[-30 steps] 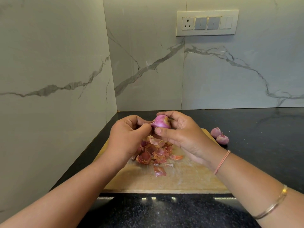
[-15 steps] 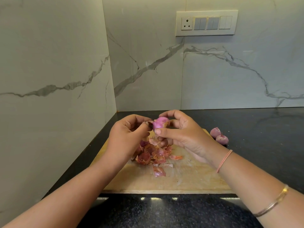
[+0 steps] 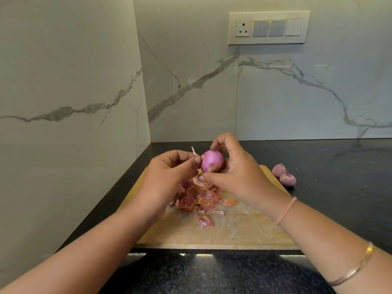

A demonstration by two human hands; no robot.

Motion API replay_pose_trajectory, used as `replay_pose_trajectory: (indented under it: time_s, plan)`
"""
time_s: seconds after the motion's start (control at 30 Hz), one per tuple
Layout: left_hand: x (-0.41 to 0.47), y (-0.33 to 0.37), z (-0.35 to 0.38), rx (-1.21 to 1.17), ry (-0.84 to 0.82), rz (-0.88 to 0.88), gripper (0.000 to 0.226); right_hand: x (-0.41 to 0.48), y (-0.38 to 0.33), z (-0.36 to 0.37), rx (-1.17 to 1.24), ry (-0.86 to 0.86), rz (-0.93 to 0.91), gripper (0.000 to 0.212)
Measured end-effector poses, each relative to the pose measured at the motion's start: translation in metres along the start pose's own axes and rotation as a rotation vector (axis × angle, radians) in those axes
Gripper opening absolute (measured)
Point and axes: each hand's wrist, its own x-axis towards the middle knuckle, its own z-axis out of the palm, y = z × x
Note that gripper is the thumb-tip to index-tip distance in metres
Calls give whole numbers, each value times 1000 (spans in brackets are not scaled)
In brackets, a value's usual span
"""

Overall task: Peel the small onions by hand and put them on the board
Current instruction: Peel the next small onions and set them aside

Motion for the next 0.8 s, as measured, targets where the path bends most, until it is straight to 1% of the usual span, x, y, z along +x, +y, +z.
replay_pose_trajectory:
  time_s: [0.1,0.23,0.37,0.5,0.57,0.67,0.8]
  plan:
    - [1,0,-1,-78,-17,-38,6,0,1,0,44,7,4,56]
    - [2,3,-1,-244,-43,-112,9,0,1,0,105,0,37,53]
    - [2,3,-3,-275,-88,-145,9,0,-3,-2,310,-47,101,49]
    - [3,3,-3,-278,-114,-173,16,-1,-4,-4,435,-75,166,45]
    - [3,4,-3,-317,-120,-197,18,0,-4,-4,514,-92,207,43]
    - [3,4,-3,-414,-124,-228,18,0,-7,-4,724,-111,259,42]
    - [8,6,-9,-500,-95,-232,17,0,-10,-8,946,-106,334,49]
